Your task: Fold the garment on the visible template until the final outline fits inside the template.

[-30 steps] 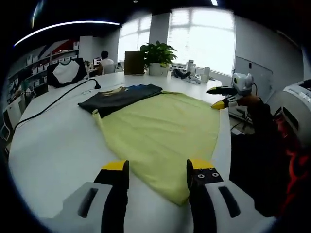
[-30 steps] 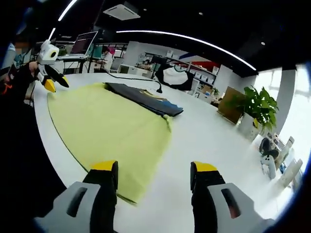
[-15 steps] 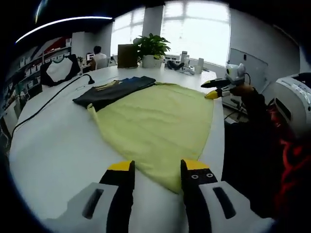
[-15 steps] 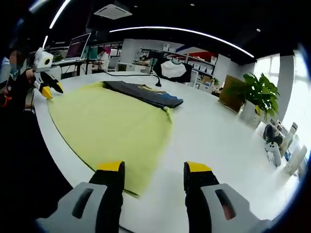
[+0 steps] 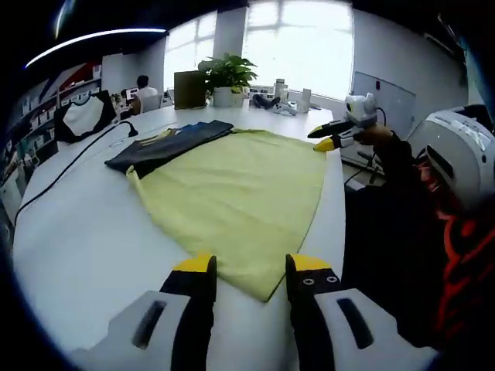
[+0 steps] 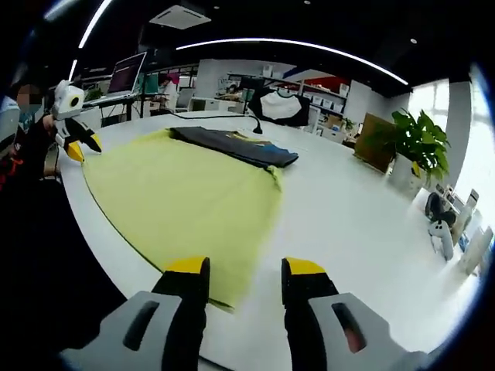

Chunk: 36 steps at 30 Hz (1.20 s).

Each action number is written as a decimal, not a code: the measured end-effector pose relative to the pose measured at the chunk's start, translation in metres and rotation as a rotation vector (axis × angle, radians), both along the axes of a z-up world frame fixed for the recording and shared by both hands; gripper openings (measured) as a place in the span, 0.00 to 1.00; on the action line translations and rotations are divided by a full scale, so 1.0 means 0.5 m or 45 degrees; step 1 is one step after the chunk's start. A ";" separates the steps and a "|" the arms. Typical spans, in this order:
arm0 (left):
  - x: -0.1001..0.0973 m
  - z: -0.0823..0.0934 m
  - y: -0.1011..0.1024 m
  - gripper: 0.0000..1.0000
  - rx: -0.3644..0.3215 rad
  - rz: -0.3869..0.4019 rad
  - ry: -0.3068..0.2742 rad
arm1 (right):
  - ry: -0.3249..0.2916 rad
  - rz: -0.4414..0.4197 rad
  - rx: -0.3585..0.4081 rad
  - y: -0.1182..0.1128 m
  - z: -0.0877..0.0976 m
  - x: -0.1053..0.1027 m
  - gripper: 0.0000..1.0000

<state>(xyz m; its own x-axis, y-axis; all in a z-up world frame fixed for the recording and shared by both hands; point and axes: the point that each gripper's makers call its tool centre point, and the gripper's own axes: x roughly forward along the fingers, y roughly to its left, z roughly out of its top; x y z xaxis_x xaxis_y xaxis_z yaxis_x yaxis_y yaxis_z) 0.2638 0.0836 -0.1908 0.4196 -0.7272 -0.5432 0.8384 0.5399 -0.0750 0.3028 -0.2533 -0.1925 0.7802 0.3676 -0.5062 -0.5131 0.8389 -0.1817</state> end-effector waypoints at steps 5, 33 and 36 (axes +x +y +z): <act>0.005 -0.003 0.004 0.34 -0.001 0.015 0.015 | 0.105 0.003 0.137 0.017 -0.011 -0.012 0.22; 0.007 -0.013 0.011 0.05 0.052 -0.100 -0.102 | 0.060 0.000 0.147 0.048 -0.010 -0.023 0.00; 0.006 -0.011 0.009 0.05 0.030 -0.083 -0.085 | 0.051 0.018 0.152 0.048 -0.009 -0.022 0.00</act>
